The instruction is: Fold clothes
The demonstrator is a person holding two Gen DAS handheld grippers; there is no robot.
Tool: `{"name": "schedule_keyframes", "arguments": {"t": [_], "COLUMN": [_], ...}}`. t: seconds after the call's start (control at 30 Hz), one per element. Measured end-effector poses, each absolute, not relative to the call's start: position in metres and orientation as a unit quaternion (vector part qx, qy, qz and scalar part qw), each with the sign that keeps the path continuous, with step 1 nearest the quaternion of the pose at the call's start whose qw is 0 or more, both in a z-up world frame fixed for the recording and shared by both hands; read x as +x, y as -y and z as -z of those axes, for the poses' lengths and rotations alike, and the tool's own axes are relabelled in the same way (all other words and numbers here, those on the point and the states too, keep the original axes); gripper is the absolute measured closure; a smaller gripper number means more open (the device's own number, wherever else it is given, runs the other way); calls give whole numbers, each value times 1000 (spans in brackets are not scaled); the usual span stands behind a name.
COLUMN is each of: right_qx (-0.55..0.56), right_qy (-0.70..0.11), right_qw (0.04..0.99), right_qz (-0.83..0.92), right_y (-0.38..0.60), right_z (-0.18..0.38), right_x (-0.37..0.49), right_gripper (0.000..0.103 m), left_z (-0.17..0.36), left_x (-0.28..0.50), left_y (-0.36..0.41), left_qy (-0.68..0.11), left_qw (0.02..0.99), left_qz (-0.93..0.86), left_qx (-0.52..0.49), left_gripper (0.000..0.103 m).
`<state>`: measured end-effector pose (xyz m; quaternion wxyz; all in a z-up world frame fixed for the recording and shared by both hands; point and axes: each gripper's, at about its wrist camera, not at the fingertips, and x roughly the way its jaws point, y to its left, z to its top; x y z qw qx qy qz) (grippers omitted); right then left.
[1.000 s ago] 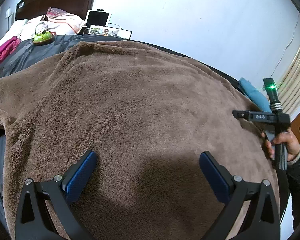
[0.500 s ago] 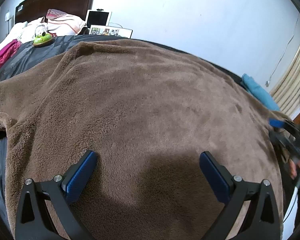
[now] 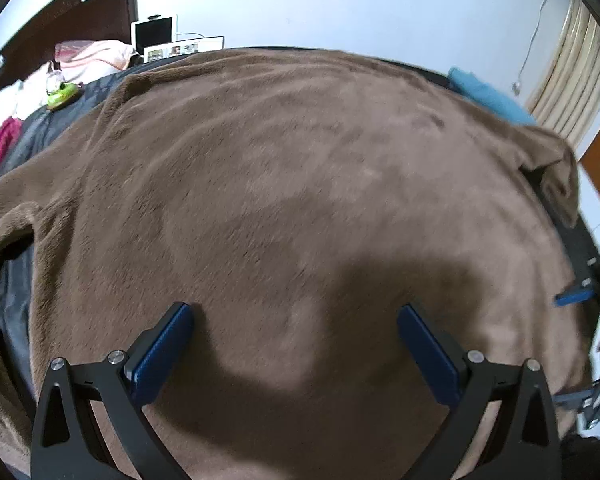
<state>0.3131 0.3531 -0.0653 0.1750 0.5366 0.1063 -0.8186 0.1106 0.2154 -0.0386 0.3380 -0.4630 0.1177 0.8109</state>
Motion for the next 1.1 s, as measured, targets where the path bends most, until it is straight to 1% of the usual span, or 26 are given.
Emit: {"name": "schedule_keyframes", "arguments": {"t": [0.13, 0.33, 0.5, 0.63, 0.73, 0.83, 0.9, 1.03, 1.1], "right_qx": [560, 581, 588, 572, 531, 514, 517, 545, 540], "right_qy": [-123, -121, -128, -170, -153, -128, -117, -99, -109], "right_qw": [168, 157, 159, 159, 172, 173, 167, 167, 164], "right_qz": [802, 790, 783, 787, 816, 830, 831, 816, 819], "right_y": [-362, -375, -376, -367, -364, -363, -365, -363, -361], "right_z": [71, 72, 72, 57, 36, 36, 44, 65, 69], "right_x": [331, 347, 341, 333, 311, 287, 266, 268, 274], "right_gripper": [0, 0, 0, 0, 0, 0, 0, 0, 0], "left_z": [46, 48, 50, 37, 21, 15, 22, 46, 50], "left_x": [110, 99, 99, 90, 81, 72, 62, 51, 51], "left_y": [-204, -179, -185, -187, -200, -209, -214, -218, -219], "left_qy": [-132, -100, -121, -98, -105, -103, -93, -105, -122], "left_qw": [312, 279, 270, 286, 291, 290, 291, 275, 269], "left_qz": [-827, -843, -840, -828, -833, -838, -831, -815, -821], "left_qx": [-448, -449, -455, -473, -458, -451, -466, -499, -489], "left_gripper": [0, 0, 0, 0, 0, 0, 0, 0, 0]}}
